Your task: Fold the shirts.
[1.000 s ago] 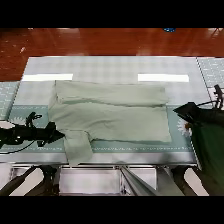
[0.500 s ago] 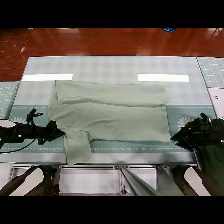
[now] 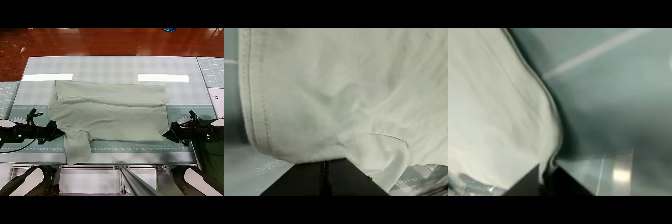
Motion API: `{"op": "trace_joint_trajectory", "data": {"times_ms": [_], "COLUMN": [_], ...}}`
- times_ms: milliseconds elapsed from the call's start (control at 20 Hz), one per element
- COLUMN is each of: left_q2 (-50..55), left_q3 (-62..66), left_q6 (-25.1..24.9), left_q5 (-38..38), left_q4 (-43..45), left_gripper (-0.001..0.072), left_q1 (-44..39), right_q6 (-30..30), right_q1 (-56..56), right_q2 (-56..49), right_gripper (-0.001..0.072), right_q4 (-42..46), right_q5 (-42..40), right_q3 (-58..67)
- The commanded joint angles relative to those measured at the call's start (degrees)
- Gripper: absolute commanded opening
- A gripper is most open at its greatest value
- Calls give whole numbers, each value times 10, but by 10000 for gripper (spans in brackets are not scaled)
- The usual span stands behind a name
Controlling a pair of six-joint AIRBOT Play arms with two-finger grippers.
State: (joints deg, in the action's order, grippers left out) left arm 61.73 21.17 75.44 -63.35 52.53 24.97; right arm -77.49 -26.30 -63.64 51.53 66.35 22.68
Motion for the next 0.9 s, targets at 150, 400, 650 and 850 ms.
{"op": "trace_joint_trajectory", "data": {"times_ms": [150,400,650,850], "left_q2": [0,64,227,335], "left_q3": [104,249,435,569], "left_q6": [-9,-15,18,63], "left_q5": [-46,-32,-27,-34], "left_q4": [-13,-87,-87,-86], "left_gripper": [14,14,14,14], "left_q1": [0,-25,-103,-121], "right_q6": [53,63,69,56], "right_q1": [33,43,94,94], "right_q2": [5,-20,-127,-209], "right_gripper": [25,24,25,25], "right_q4": [-60,-94,-122,-124], "right_q5": [35,4,-70,-66], "right_q3": [98,175,265,353]}}
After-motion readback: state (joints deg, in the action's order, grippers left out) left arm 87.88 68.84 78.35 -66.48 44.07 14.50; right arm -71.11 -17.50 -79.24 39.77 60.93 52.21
